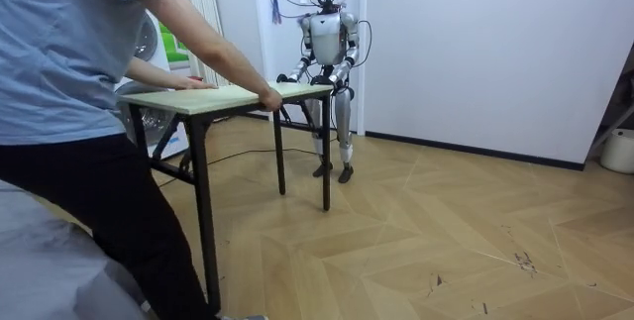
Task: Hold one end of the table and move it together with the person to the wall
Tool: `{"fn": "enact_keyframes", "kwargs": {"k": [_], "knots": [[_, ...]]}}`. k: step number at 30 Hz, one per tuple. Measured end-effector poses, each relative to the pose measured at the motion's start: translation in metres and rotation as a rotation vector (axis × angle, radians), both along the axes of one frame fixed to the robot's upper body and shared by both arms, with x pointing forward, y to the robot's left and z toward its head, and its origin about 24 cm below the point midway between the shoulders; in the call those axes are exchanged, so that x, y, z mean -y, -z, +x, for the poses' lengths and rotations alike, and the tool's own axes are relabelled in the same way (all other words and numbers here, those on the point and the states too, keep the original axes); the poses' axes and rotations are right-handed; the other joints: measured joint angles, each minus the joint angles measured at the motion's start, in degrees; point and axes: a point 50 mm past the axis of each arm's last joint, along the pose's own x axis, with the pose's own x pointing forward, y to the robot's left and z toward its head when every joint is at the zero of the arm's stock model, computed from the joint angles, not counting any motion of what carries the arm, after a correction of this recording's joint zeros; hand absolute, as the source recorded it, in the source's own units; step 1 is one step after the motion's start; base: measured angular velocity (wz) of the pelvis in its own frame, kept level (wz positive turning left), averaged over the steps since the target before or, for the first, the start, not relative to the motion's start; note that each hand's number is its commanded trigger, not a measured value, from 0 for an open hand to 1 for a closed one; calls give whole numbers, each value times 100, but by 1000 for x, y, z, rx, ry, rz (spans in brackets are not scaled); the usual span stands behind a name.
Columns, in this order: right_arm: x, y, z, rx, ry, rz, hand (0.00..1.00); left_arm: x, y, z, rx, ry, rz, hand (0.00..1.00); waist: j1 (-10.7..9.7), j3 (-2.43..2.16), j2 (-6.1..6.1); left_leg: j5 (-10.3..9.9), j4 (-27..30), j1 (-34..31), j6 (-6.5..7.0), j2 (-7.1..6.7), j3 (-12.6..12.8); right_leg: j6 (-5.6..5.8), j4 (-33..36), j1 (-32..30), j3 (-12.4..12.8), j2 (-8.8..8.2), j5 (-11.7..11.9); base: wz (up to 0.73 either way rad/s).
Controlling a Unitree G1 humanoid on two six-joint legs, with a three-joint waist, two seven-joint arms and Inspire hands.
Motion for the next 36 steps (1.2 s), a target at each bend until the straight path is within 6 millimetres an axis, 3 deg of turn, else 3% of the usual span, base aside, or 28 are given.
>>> {"fn": "enact_keyframes", "kwargs": {"k": [11, 17, 20, 36], "knots": [[0, -17, -15, 56, 4, -15, 100, 3, -10, -15, 56, 9, 75, 100, -57, 2, -4, 7, -27, -57, 3, -9, 8, 7, -2, -88, 68, 8, 4, -2], [-1, -20, -20, 67, -1, -9, 100, 3, -16, -27, 93, -1, 70, 100, -102, 26, -43, 6, -33, -54, 3, -9, 9, 7, -6, -87, 71, 7, 4, 0], [-1, -21, -20, 70, 0, -7, 100, 3, -17, -28, 106, 1, 65, 100, -35, 56, -90, 6, -32, -69, 3, -4, 9, 7, -4, -102, 86, 15, 4, 0], [1, -25, -20, 89, 7, -45, 100, 8, -19, -32, 117, 0, 33, 100, 120, 45, -116, 7, -5, -229, 3, -7, -10, 7, -10, -233, 91, 20, 4, 0]]}}
